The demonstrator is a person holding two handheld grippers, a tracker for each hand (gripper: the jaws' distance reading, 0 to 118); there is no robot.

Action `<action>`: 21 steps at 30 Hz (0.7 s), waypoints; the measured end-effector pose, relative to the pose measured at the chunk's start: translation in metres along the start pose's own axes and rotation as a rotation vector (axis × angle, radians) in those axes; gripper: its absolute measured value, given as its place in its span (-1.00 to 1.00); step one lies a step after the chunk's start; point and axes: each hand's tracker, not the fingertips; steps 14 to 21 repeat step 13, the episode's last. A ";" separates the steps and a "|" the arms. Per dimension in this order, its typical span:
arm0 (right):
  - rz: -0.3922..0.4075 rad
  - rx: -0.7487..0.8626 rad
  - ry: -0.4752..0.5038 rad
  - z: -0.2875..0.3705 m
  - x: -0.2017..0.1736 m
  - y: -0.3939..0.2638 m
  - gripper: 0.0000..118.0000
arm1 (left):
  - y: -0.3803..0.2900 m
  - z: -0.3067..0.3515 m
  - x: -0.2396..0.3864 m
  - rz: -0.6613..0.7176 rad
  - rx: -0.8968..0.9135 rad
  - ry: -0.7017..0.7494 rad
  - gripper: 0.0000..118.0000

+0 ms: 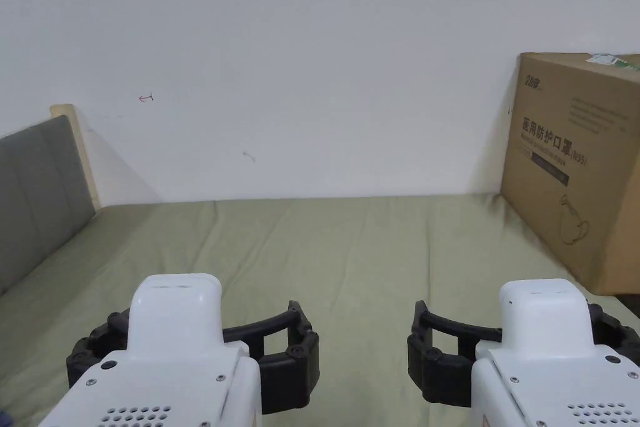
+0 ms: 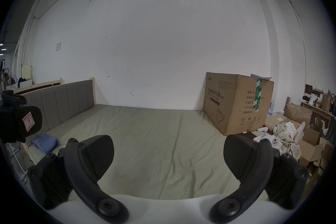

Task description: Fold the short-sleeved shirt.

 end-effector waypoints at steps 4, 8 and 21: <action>0.010 0.004 -0.001 -0.001 0.001 0.000 1.00 | 0.000 -0.002 0.000 -0.007 -0.004 -0.001 1.00; 0.006 0.005 0.000 -0.002 0.002 0.000 1.00 | -0.002 -0.005 -0.001 0.002 -0.013 0.001 1.00; 0.010 0.005 -0.001 -0.003 0.001 -0.001 1.00 | -0.003 -0.007 -0.002 -0.007 -0.014 0.015 1.00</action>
